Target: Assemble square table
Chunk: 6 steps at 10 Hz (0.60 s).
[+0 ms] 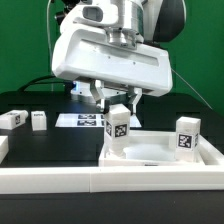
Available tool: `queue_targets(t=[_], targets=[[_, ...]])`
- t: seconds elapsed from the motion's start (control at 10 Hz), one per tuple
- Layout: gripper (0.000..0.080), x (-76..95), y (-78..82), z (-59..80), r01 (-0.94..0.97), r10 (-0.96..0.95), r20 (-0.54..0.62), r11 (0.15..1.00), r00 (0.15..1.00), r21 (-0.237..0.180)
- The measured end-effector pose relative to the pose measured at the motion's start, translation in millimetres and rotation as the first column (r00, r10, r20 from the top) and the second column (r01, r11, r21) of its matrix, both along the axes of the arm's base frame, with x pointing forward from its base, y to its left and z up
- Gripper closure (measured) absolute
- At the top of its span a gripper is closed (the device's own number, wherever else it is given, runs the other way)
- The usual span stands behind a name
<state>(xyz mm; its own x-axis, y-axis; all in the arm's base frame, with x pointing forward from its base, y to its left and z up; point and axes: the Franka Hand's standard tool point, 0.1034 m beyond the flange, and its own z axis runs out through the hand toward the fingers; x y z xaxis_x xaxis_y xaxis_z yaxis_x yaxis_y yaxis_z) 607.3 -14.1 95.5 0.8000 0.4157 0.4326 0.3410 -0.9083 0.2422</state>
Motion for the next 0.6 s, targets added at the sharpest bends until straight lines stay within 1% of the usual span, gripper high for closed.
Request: queue_targets(t=[0.2,0.4,0.6], targets=[[0.0478,1.6,0.0,-2.4,-0.001,0.001,0.026,1.0,1.0,-0.006],[0.0478,2.3,-2.0,-2.7,0.001,0.001,0.102,1.0,0.995,-0.025],[0.0478,1.3,-2.9,-3.2,0.003,0.0,0.103,1.0,0.995,-0.026]])
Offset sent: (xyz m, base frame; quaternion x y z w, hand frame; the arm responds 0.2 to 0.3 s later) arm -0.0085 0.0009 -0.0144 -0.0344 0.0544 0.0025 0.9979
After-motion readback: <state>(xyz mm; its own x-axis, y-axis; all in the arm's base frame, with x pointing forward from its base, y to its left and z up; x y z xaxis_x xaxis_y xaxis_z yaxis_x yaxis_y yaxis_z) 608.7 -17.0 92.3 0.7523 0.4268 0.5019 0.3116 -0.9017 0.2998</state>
